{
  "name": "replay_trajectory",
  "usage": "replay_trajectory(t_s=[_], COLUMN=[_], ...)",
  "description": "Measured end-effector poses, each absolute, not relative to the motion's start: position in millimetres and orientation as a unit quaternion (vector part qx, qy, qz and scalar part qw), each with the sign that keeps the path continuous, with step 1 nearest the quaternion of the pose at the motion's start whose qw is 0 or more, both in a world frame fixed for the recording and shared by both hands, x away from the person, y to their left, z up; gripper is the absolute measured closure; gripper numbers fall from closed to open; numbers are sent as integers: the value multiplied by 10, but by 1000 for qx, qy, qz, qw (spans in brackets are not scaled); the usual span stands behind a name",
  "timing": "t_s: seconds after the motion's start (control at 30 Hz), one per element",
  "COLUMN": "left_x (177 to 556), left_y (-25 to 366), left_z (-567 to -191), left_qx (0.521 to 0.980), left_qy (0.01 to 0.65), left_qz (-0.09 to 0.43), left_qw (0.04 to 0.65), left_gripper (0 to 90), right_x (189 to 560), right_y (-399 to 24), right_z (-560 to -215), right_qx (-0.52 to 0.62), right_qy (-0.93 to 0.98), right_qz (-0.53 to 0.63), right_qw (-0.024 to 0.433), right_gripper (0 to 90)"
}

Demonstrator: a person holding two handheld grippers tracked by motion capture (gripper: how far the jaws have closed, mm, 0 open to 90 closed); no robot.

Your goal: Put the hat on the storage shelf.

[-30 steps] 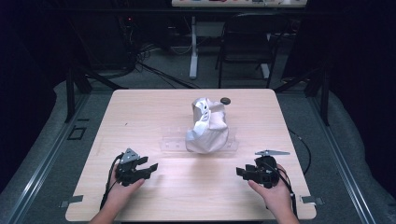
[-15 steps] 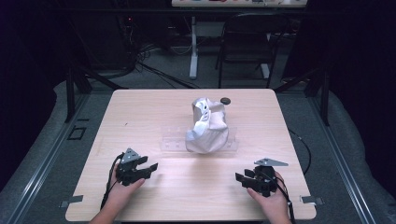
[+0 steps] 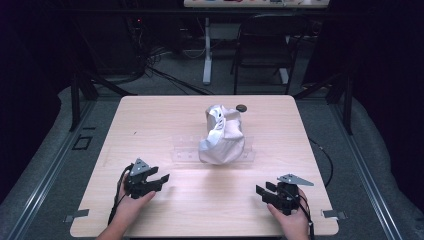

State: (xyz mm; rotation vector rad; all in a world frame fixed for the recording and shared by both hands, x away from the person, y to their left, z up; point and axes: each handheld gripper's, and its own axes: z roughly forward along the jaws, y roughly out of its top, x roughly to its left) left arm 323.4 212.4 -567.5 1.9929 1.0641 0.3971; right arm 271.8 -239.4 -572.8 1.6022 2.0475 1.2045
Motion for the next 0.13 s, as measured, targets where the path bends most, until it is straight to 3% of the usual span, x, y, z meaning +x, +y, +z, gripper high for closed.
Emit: replay_trajectory(t_s=[0.13], left_x=[3226], left_y=[2023], left_z=[-5660], left_qx=[799], left_qy=[408], left_qz=[153], left_qw=[414], left_gripper=[448], right_x=[2725], right_y=[-2433], right_z=[-5768], right_qx=[561], right_qy=[699], right_qz=[418], right_qw=[151], right_gripper=[507])
